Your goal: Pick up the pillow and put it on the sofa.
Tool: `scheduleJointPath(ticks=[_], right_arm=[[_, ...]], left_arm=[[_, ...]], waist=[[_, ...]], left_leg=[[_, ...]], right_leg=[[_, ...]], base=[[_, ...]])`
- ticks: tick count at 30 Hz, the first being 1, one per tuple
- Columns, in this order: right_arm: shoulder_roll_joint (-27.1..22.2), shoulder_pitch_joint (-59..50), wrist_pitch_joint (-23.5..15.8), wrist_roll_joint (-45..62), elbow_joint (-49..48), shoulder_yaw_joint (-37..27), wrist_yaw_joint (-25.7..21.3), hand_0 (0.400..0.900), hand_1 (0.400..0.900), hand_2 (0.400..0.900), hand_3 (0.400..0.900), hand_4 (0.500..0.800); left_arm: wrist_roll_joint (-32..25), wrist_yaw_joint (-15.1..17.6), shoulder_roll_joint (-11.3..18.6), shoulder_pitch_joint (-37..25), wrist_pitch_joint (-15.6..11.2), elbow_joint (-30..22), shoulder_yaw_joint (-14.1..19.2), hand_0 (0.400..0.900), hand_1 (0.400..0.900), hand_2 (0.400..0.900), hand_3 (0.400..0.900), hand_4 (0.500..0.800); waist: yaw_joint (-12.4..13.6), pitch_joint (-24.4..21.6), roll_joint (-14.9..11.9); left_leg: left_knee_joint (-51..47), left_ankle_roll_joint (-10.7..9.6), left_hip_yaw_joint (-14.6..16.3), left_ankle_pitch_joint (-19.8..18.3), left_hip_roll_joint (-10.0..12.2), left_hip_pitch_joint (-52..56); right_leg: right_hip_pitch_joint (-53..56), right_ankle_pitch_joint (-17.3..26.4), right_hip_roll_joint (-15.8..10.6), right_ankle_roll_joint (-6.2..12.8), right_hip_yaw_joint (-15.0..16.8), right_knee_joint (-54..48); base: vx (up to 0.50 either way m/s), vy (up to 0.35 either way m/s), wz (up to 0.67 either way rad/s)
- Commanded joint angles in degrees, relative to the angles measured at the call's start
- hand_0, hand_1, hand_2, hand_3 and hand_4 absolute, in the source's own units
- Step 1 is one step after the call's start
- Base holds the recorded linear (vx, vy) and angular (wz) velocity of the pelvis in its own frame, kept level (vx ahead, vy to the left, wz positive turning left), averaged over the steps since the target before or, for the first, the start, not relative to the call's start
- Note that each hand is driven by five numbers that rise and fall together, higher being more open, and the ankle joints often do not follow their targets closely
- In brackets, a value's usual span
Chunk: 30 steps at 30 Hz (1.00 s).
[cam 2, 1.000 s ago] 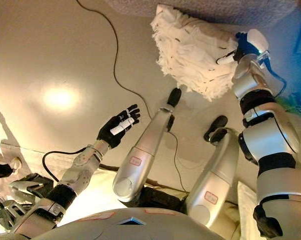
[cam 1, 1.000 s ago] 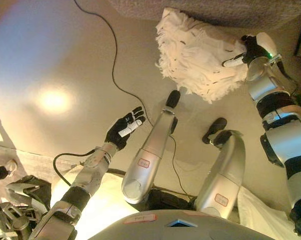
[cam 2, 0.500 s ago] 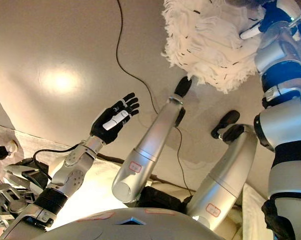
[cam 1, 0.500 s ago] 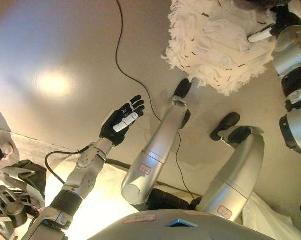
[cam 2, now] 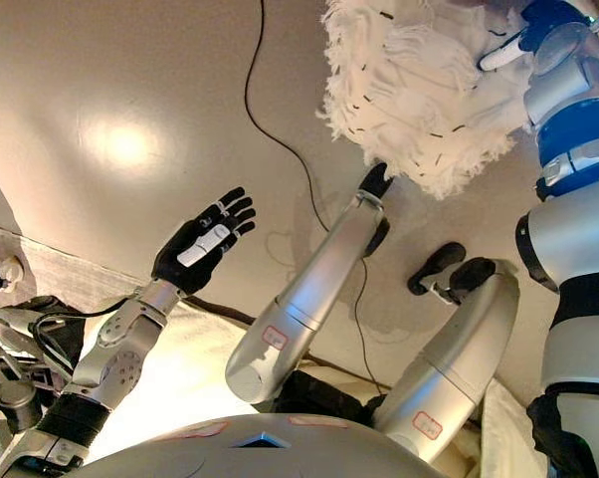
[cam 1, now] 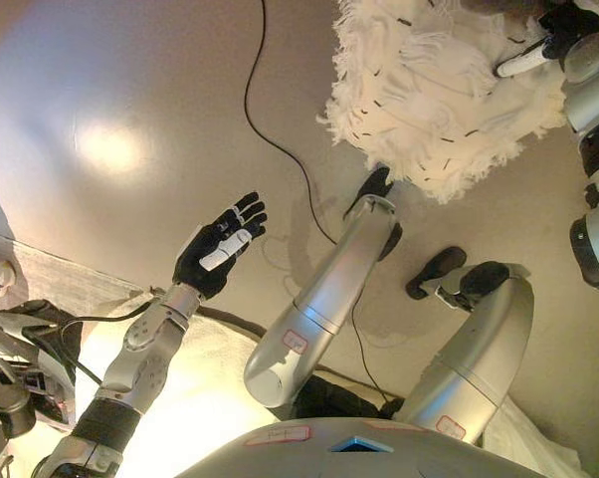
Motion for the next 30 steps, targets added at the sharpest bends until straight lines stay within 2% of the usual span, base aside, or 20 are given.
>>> scheduleJointPath(ticks=[1,7,11,16,19,23,29,30], right_arm=[[-2.4,-0.9,-3.4,0.9,-3.7,0.9,-2.5,0.400,0.400,0.400,0.400,0.500],[-3.0,0.8,-7.0,-0.4,-4.4,-0.6,-3.2,0.400,0.400,0.400,0.400,0.500],[-3.7,3.3,-10.4,-1.3,-7.0,-1.6,-1.0,0.400,0.400,0.400,0.400,0.500],[-4.2,6.9,-12.1,-1.0,-10.8,-2.5,2.4,0.400,0.400,0.400,0.400,0.500],[-5.0,8.2,-12.6,-0.7,-12.6,-3.2,5.7,0.400,0.400,0.400,0.400,0.500],[-6.5,9.9,-14.9,-0.2,-14.6,-3.5,8.9,0.400,0.400,0.400,0.400,0.500],[-8.4,11.9,-16.3,-0.7,-19.7,-3.8,11.9,0.400,0.400,0.400,0.400,0.500],[-8.9,12.6,-17.5,-0.8,-20.5,-4.1,12.8,0.400,0.400,0.400,0.400,0.500]], left_arm=[[-1.2,-0.9,1.0,2.0,-3.3,-4.5,2.5,0.900,0.900,0.900,0.900,0.800],[-0.4,-0.3,0.6,2.1,-2.1,-2.8,1.9,0.900,0.900,0.900,0.900,0.800],[-0.7,-0.9,0.0,1.9,-0.1,2.3,1.1,0.900,0.900,0.900,0.900,0.800],[0.8,-2.4,-1.7,0.8,4.0,13.0,-0.3,0.900,0.900,0.900,0.900,0.800],[3.5,-2.6,-2.7,-0.5,4.8,19.9,-1.0,0.900,0.900,0.900,0.900,0.800],[5.6,-3.2,-4.8,-2.3,5.5,29.9,-1.2,0.900,0.900,0.900,0.900,0.800],[9.6,-0.9,-7.8,-4.7,7.1,39.0,-1.1,0.900,0.900,0.900,0.900,0.800],[10.7,-0.1,-8.3,-5.1,7.6,40.6,-1.0,0.900,0.900,0.900,0.900,0.800]], waist=[[0.3,1.0,4.4],[-0.4,1.0,3.5],[-1.3,1.0,1.7],[-2.5,1.0,-1.9],[-2.7,1.0,-4.4],[-3.6,-2.1,-7.2],[-5.1,-6.3,-10.8],[-5.3,-7.3,-11.2]], left_leg=[[1.1,5.8,4.3,-3.7,1.4,2.7],[-3.5,5.6,4.5,-3.8,2.8,8.9],[-11.4,5.2,3.7,-2.7,4.2,17.9],[-22.6,4.2,2.6,0.0,6.5,30.0],[-28.8,3.6,2.6,1.5,7.3,37.0],[-36.5,3.1,1.8,3.2,8.7,44.1],[-45.5,2.3,0.1,4.8,10.4,52.7],[-47.8,2.4,-0.2,7.0,10.7,53.6]], right_leg=[[3.4,2.7,2.1,-2.31,-1.3,-4.4],[8.6,4.0,2.6,-1.47,-2.9,-9.1],[16.7,6.7,2.9,-0.41,-4.1,-17.6],[29.4,9.4,3.2,0.63,-6.6,-28.2],[38.0,10.7,3.3,1.09,-9.0,-35.0],[46.2,12.8,5.2,1.00,-11.1,-44.3],[54.7,16.2,7.5,2.09,-11.1,-56.1],[56.0,18.5,7.8,1.99,-12.0,-58.9]], base=[[-0.01,-0.009,-0.07],[0.00,-0.005,-0.06],[0.05,-0.027,-0.08],[0.08,-0.037,-0.16],[0.13,-0.090,-0.10],[0.12,-0.078,-0.06],[0.11,-0.064,-0.02],[0.07,-0.029,0.02]])
